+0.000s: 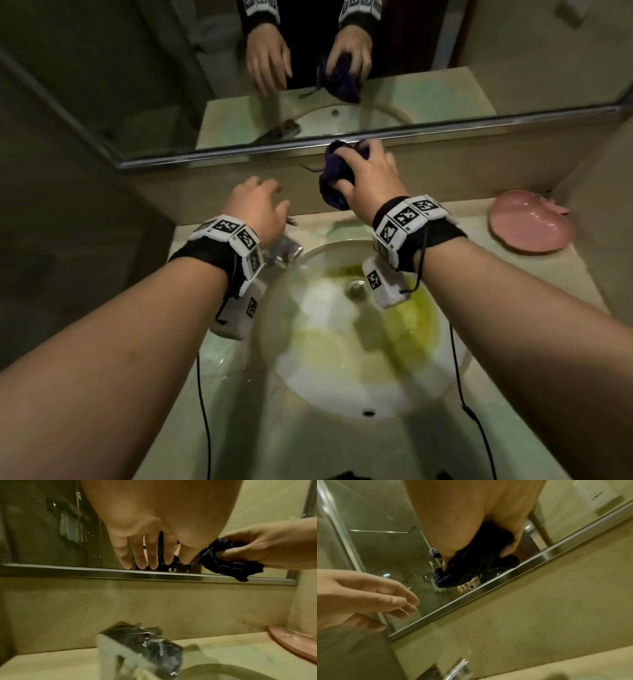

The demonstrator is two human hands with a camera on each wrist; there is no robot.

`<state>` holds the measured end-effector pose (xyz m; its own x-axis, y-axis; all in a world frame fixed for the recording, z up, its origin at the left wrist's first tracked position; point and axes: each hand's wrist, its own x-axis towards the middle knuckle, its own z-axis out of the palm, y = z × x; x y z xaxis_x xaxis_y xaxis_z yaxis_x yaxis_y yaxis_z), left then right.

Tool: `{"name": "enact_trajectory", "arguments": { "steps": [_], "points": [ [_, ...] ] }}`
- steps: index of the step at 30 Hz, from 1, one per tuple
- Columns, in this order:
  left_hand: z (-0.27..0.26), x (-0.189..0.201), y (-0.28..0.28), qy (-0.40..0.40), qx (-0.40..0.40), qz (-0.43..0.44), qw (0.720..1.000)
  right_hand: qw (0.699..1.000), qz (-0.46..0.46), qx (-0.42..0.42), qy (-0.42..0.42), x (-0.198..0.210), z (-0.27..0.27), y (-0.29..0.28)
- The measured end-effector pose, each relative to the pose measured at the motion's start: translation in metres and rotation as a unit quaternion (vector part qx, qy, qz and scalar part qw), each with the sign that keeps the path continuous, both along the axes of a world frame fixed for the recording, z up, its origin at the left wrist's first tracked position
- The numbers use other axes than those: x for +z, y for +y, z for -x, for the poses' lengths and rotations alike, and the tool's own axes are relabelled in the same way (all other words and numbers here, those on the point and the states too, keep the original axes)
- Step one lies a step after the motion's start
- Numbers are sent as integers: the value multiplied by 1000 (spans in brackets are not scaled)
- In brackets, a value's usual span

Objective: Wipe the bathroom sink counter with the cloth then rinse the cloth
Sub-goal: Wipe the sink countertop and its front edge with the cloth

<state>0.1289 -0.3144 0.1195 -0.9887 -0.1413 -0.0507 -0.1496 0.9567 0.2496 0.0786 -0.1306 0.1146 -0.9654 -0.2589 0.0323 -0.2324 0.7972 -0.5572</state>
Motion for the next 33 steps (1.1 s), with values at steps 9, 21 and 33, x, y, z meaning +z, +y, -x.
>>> {"name": "enact_trajectory", "arguments": {
  "steps": [9, 21, 33],
  "points": [
    [-82, -19, -173, -46, 46, 14, 998, 996, -60, 64, -34, -23, -66, -142],
    [-104, -106, -243, -163, 117, -70, 977, 977, -151, 98, -113, -100, -68, -241],
    [-101, -169, -262, -225, 140, -95, 959, 967, -187, 84, -149, -174, -39, -287]
  ]
}}
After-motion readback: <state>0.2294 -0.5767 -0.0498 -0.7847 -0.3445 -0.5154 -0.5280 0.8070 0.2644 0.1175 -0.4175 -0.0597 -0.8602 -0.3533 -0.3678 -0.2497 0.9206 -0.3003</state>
